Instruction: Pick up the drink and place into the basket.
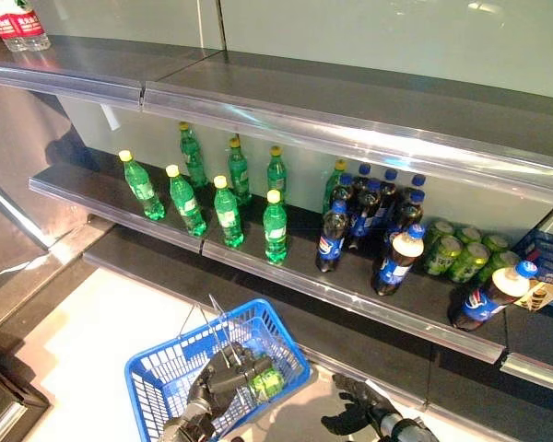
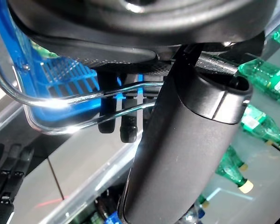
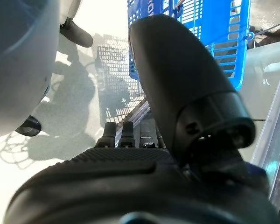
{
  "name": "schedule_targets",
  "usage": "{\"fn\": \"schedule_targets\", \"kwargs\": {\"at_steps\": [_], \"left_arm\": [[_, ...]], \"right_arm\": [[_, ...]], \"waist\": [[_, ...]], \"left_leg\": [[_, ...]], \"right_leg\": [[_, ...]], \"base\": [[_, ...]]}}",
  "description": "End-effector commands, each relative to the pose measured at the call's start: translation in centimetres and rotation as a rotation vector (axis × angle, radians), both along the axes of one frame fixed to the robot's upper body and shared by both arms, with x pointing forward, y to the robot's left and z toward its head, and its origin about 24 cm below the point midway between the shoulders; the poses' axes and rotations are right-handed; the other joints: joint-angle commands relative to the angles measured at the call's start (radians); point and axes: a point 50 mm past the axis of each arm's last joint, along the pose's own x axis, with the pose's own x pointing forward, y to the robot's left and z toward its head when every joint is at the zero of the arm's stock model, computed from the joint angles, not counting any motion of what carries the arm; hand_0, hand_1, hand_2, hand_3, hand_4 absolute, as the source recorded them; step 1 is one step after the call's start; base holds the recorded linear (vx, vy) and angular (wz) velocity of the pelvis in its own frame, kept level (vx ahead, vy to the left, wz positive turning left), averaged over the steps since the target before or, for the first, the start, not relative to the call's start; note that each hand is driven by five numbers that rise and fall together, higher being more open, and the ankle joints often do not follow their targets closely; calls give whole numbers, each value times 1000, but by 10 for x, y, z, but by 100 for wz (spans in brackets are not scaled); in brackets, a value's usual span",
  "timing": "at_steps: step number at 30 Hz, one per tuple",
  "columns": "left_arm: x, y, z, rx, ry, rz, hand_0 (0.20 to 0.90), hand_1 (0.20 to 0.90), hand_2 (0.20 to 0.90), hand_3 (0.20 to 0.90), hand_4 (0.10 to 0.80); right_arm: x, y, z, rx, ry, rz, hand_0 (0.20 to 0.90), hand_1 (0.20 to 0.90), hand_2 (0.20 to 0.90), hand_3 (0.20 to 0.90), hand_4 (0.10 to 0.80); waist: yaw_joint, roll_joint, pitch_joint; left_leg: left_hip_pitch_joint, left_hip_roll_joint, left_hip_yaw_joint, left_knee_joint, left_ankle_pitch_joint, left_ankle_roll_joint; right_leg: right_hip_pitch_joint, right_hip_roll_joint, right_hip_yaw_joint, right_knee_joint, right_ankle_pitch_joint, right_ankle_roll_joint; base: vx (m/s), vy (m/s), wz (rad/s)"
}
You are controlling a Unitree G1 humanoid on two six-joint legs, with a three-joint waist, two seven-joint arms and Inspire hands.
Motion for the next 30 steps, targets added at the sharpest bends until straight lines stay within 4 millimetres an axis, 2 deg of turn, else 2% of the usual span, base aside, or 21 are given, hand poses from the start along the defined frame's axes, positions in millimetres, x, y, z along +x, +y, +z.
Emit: {"fn": "schedule_targets", "kwargs": {"at_steps": [1, 12, 22, 25, 29, 30], "left_arm": [[76, 5, 82, -48, -604, 14, 300, 300, 300, 200, 100], [78, 5, 83, -78, -618, 29, 300, 300, 300, 200, 100], [78, 7, 86, -69, -618, 26, 300, 300, 300, 200, 100], [79, 7, 87, -65, -618, 25, 300, 300, 300, 200, 100], [80, 10, 90, -53, -618, 24, 300, 300, 300, 200, 100], [80, 10, 90, -53, -618, 24, 300, 300, 300, 200, 100]], "right_arm": [[26, 7, 14, 31, -138, -12, 900, 900, 900, 900, 800], [28, 7, 15, 27, -162, -18, 900, 900, 900, 900, 800], [38, 5, 26, 54, -220, -23, 900, 900, 900, 900, 800], [43, 6, 33, 99, -235, -6, 900, 900, 900, 900, 800], [65, 3, 63, 148, -385, 23, 900, 900, 900, 900, 800], [66, 3, 65, 148, -397, 27, 900, 900, 900, 900, 800]], "waist": [[21, -17, -31], [22, -17, -31], [21, -19, -32], [21, -22, -29], [19, -29, -25], [19, -29, -24]], "left_leg": [[-16, 22, -38, 14, 25, 11], [-16, 21, -37, 18, 23, 12], [-12, 23, -37, 18, 22, 12], [-9, 24, -38, 19, 22, 11], [-6, 28, -37, 19, 21, 9], [-5, 28, -37, 19, 21, 9]], "right_leg": [[-27, -59, 8, 31, 63, -15], [-26, -60, 9, 35, 60, -17], [-23, -60, 9, 38, 58, -17], [-21, -59, 8, 40, 58, -17], [-18, -59, 8, 40, 57, -17], [-18, -58, 8, 40, 57, -17]], "base": [[0, 0, 0], [0, 0, 0], [0, 0, 0], [0, 0, 0], [1, -8, 0], [0, 0, 0]]}}
